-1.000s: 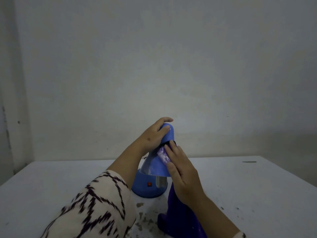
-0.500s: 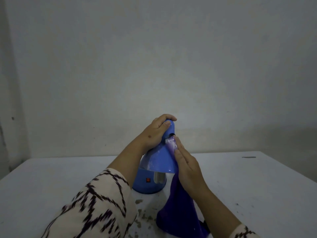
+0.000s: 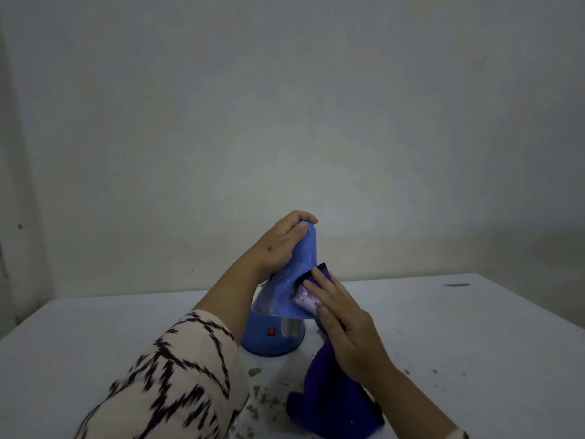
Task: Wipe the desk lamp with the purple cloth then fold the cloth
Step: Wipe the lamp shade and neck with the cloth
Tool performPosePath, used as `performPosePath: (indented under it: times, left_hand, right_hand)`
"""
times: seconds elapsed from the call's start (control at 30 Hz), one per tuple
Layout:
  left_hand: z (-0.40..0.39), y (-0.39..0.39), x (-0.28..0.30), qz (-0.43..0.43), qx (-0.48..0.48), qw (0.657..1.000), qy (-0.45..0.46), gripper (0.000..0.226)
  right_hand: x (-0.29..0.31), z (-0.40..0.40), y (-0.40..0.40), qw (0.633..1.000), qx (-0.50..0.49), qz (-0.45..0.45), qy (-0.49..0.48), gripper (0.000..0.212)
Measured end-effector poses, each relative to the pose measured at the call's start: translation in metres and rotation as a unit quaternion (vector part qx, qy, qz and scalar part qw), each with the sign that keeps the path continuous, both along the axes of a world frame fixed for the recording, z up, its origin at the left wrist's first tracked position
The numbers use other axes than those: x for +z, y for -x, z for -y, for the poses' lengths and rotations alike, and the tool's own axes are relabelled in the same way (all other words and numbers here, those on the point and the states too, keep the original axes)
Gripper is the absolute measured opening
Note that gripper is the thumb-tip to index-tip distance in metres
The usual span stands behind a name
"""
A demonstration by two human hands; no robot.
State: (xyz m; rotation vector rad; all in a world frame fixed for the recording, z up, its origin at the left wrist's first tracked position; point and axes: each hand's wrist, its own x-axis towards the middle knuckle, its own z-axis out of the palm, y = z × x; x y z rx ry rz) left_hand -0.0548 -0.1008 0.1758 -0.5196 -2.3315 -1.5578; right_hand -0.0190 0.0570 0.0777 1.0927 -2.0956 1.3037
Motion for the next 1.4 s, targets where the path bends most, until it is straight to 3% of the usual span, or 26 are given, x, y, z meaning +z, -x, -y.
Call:
performPosePath:
  times: [0.17,0.27,0.43,0.53,0.63,0.77,0.87,1.07,1.17,1.27,1.4]
  left_hand:
    - [-0.004,0.000,0.000,0.014,0.012,1.000,-0.011,0.023]
    - [-0.004,0.000,0.002,0.007,0.028,1.000,-0.011,0.024]
    - [0.000,0.002,0.004,0.002,0.036,0.999,-0.018,0.024]
    - [-0.003,0.003,0.004,-0.008,0.039,0.999,-0.008,0.024]
    - [-0.004,0.003,0.005,-0.011,0.043,0.999,-0.012,0.025]
    - [-0.011,0.003,0.002,-0.006,0.047,0.999,-0.015,0.026]
    - [-0.018,0.006,0.003,-0.003,0.043,0.999,-0.017,0.027]
    - [-0.010,0.009,0.002,0.028,0.047,0.997,-0.050,0.022]
    - [-0.010,0.010,0.000,0.033,0.039,0.997,-0.058,0.022]
    - [-0.010,0.010,0.000,0.034,0.040,0.997,-0.064,0.023]
    - [-0.006,0.009,0.003,0.036,0.053,0.995,-0.079,0.025]
  right_hand:
    - [0.018,0.001,0.006,0.953,0.051,0.247,0.168,0.025]
    - [0.024,0.009,0.004,0.936,0.054,0.274,0.213,0.022]
    - [0.019,0.018,-0.003,0.971,0.020,0.178,0.158,0.034]
    - [0.014,0.023,-0.011,0.999,-0.049,0.008,0.023,0.036]
    - [0.005,0.026,-0.010,0.991,-0.075,-0.110,-0.033,0.036]
    - [0.006,0.014,0.004,0.999,-0.037,-0.017,-0.005,0.034]
    - [0.012,0.010,0.011,0.993,-0.005,0.095,0.075,0.038]
    - [0.032,0.009,0.020,0.935,0.048,0.302,0.179,0.025]
    - [0.032,0.003,0.025,0.889,0.046,0.412,0.194,0.039]
    - [0.028,0.002,0.027,0.876,0.039,0.433,0.209,0.038]
    - [0.026,0.013,0.016,0.900,0.061,0.346,0.258,0.028]
